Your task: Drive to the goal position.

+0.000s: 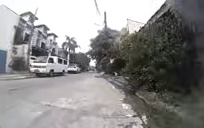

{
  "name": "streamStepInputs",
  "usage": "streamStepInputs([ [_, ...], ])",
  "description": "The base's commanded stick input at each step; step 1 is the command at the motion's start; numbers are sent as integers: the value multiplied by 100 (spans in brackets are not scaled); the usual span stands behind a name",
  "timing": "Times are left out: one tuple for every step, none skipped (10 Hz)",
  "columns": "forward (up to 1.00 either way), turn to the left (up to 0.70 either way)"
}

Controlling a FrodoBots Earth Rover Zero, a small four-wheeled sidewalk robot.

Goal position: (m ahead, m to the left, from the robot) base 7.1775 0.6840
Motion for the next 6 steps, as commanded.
streamStepInputs([
  [68, 0],
  [68, -5],
  [69, -12],
  [69, -34],
  [69, -27],
  [69, 0],
])
